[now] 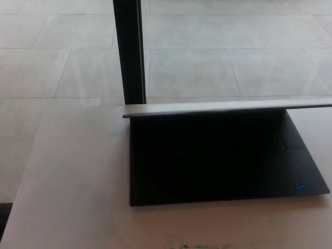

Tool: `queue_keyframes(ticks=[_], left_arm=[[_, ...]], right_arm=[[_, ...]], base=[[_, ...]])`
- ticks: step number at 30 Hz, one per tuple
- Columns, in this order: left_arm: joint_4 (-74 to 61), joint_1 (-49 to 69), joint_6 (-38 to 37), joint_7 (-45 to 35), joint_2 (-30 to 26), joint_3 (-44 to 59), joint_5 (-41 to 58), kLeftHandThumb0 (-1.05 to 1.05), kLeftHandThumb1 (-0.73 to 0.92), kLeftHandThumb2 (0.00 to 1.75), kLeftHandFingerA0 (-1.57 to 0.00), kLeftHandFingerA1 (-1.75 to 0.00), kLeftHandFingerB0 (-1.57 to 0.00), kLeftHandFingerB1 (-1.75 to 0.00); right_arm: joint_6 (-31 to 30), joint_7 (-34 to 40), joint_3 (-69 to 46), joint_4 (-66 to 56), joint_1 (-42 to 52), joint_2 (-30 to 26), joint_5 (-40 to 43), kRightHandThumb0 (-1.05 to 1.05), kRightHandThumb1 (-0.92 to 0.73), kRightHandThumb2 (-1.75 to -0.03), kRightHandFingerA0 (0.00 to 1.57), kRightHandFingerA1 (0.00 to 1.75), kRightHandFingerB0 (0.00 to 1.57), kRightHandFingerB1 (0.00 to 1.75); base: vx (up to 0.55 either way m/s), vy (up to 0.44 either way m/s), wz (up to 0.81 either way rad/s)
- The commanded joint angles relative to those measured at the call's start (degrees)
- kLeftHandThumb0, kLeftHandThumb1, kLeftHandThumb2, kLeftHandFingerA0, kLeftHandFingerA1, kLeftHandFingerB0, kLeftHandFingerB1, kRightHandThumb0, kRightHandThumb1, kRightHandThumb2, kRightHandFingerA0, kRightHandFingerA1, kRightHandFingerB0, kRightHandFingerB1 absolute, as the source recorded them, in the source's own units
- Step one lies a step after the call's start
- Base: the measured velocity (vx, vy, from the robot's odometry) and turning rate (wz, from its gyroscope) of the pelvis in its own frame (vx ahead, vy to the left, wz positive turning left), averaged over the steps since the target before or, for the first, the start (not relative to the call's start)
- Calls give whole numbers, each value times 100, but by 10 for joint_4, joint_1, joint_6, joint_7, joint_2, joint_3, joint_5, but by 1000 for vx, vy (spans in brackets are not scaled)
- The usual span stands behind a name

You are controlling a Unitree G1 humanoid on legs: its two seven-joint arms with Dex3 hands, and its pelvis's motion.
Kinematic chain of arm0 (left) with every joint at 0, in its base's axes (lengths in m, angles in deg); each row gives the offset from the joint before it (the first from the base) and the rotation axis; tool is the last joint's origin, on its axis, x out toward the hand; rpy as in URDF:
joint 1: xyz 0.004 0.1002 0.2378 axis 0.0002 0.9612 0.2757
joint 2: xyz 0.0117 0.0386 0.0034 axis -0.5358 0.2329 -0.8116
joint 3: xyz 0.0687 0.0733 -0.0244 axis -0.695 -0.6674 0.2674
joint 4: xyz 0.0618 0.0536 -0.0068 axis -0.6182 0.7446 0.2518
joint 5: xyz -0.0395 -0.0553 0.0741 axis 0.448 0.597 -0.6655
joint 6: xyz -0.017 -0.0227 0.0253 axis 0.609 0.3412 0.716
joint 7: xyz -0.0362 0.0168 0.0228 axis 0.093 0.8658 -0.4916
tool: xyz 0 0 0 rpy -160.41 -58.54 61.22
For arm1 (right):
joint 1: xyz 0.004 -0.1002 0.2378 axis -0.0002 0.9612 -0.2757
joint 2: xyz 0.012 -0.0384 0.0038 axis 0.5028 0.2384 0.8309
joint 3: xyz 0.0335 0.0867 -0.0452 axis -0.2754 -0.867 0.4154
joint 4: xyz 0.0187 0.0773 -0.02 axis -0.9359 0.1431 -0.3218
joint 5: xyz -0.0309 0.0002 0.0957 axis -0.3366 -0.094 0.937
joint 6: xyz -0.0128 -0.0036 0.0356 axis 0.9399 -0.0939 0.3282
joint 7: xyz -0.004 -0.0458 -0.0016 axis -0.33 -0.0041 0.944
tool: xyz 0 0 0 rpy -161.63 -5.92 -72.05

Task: The robot uses its right hand to push down on the lid of a laptop kept in the middle of the desk to close it

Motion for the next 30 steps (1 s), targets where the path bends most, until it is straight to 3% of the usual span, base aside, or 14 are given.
queue_keyframes(ticks=[1,2,3,4,6,14,19,21,22,26,27,28,29,30], left_arm=[[43,-35,8,-69,-32,107,131,-105,57,113,-25,-50,-17,-43],[45,-36,8,-70,-32,110,129,-105,57,113,-25,-50,-17,-43],[44,-38,12,-65,-31,114,130,-105,81,71,-32,-43,-24,-35],[47,-40,11,-65,-31,117,128,-105,58,115,-27,-50,-18,-43],[50,-41,10,-65,-32,120,125,-105,82,73,-32,-43,-24,-35],[59,-52,2,-77,-30,123,122,-105,81,71,-31,-44,-22,-35],[63,-52,4,-78,-32,124,125,-105,81,72,-31,-43,-22,-34],[61,-51,1,-80,-30,121,123,-105,58,114,-26,-50,-17,-42],[62,-52,0,-80,-30,121,123,-105,81,72,-31,-43,-22,-34],[61,-53,2,-80,-31,122,126,-105,59,113,-25,-50,-16,-42],[59,-51,5,-79,-32,124,128,-105,83,72,-29,-42,-21,-34],[56,-48,5,-79,-33,125,129,-105,59,114,-24,-50,-16,-43],[55,-47,5,-79,-34,125,130,-105,59,114,-24,-50,-16,-43],[54,-47,4,-79,-32,126,131,-105,83,72,-30,-42,-21,-34]], right_arm=[[9,1,-132,-104,-64,-47,153,-83,-88,-66,43,59,34,44],[7,0,-135,-106,-65,-45,151,-83,-88,-66,43,59,34,44],[3,4,-117,-145,-96,-50,143,-85,-86,-66,49,62,39,45],[0,7,-99,-181,-125,-52,133,-87,-85,-66,55,61,43,45],[-8,11,-84,-204,-142,-50,119,-92,-83,-65,62,56,52,50],[-40,-44,109,-336,-269,-50,27,-89,-77,-78,36,43,25,34],[-9,-85,236,-342,-303,-61,-62,-89,-92,-65,36,44,30,29],[-9,-113,299,-356,-314,-91,-125,-90,-92,-73,24,48,23,32],[-3,-120,318,-355,-321,-98,-143,-88,-92,-72,22,47,24,31],[28,-137,410,-321,-356,-100,-207,-90,-92,-72,20,43,26,31],[31,-139,430,-312,-362,-99,-219,-90,-92,-74,16,43,25,32],[41,-138,446,-301,-369,-95,-229,-89,-92,-74,16,44,26,31],[45,-137,454,-296,-372,-95,-233,-89,-92,-74,16,44,26,31],[41,-136,471,-290,-375,-92,-243,-90,-92,-73,18,45,25,31]], base=[[0,0,0],[0,0,0],[0,0,0],[0,0,0],[0,0,0],[0,0,0],[-2,-2,1],[0,0,0],[0,0,0],[0,0,0],[0,0,0],[0,0,0],[0,0,0],[0,0,0]])
